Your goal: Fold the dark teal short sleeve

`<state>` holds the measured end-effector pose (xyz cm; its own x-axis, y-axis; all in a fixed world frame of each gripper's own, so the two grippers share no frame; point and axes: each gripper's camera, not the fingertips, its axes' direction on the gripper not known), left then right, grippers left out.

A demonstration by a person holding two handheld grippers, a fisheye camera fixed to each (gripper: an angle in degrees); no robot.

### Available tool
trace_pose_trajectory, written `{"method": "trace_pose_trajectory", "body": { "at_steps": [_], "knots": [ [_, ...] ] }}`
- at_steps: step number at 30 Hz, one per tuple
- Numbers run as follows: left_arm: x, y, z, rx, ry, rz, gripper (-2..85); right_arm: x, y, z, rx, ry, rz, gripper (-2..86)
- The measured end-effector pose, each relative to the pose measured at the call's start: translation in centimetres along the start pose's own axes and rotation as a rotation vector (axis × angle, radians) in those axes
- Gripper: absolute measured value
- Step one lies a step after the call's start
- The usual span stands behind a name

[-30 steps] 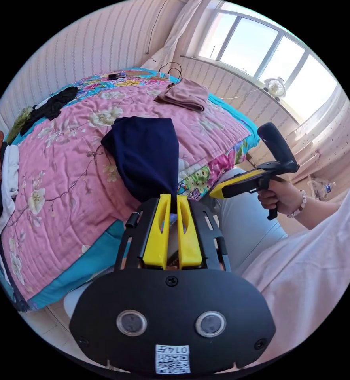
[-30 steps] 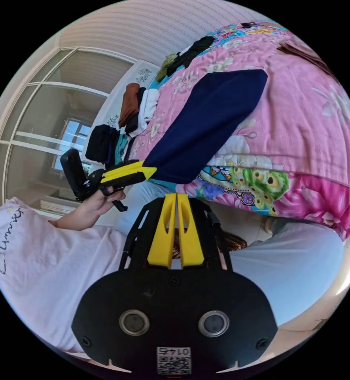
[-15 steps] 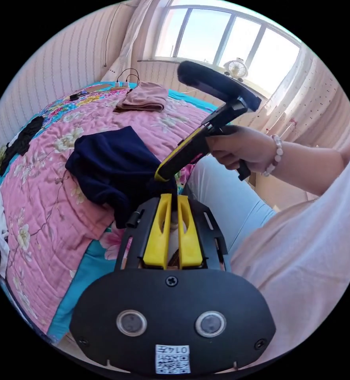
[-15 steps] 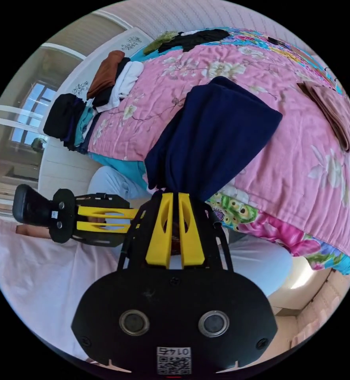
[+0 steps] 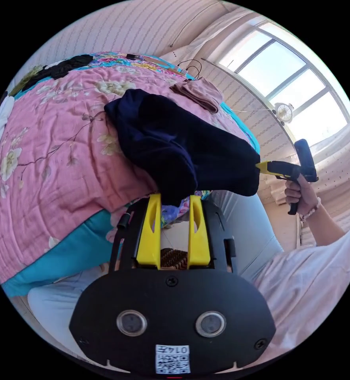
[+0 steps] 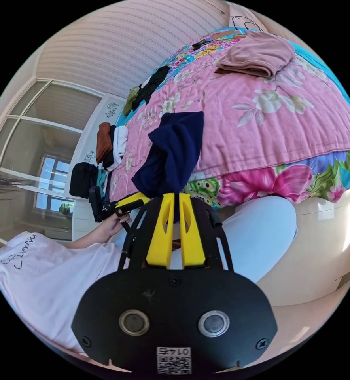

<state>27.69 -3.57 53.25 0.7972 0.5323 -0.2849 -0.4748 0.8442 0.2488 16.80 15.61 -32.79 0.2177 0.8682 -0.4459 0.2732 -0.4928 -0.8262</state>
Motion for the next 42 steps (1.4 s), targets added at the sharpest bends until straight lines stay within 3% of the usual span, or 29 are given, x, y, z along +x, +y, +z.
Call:
{"method": "trace_pose_trajectory", "body": {
  "at_steps": [2, 4, 8, 16, 18, 20, 23, 28, 32, 36, 39, 42],
  "knots": [
    [-0.2, -0.9, -0.8, 0.004, -0.009, -0.017, 2.9, -0.3, 0.2, -0.2, 0.003, 0.009, -0.017, 1.1],
    [-1.8, -1.0, -4.5, 0.121, 0.062, -0.074, 0.9, -0.2, 0.3, -0.8, 0.022, 0.016, -0.025, 1.0],
    [-3.9, -2.7, -11.4, 0.261, 0.038, -0.083, -0.5, 0.9, 1.0, -2.8, 0.07, 0.012, -0.017, 1.0],
    [-0.5, -19.1, -23.0, 0.563, 0.065, 0.127, -0.7, 2.9, 4.2, -6.5, 0.158, 0.028, 0.039, 1.0],
    [2.4, -25.0, -23.3, 0.592, -0.016, 0.22, -0.3, 3.4, 5.0, -7.6, 0.192, 0.023, 0.059, 1.0],
    [3.0, -29.0, -21.0, 0.535, -0.08, 0.205, 0.5, 4.6, 5.9, -8.2, 0.216, 0.026, 0.11, 1.0],
    [0.2, -32.1, -16.4, 0.32, -0.008, 0.068, 2.6, 6.5, 6.7, -8.1, 0.242, 0.009, 0.19, 1.0],
    [-2.9, -24.8, -15.5, 0.321, -0.074, 0.071, 5.5, 8.5, 7.0, -7.1, 0.237, -0.029, 0.252, 1.0],
    [-5.0, -16.7, -10.1, 0.126, -0.141, 0.052, 6.5, 9.7, 6.5, -6.5, 0.213, -0.05, 0.261, 1.0],
    [-5.1, -14.6, -3.1, 0.002, -0.032, -0.053, 10.2, 10.2, 6.1, -6.7, 0.213, -0.077, 0.264, 1.0],
    [-4.6, -15.6, 0.4, -0.149, -0.014, -0.058, 3.6, 10.0, 5.9, -7.6, 0.239, -0.101, 0.243, 1.0],
    [-4.9, -16.4, -1.5, -0.13, 0.105, -0.044, 0.0, 9.6, 6.0, -9.7, 0.321, -0.147, 0.203, 1.0]
  ]
}}
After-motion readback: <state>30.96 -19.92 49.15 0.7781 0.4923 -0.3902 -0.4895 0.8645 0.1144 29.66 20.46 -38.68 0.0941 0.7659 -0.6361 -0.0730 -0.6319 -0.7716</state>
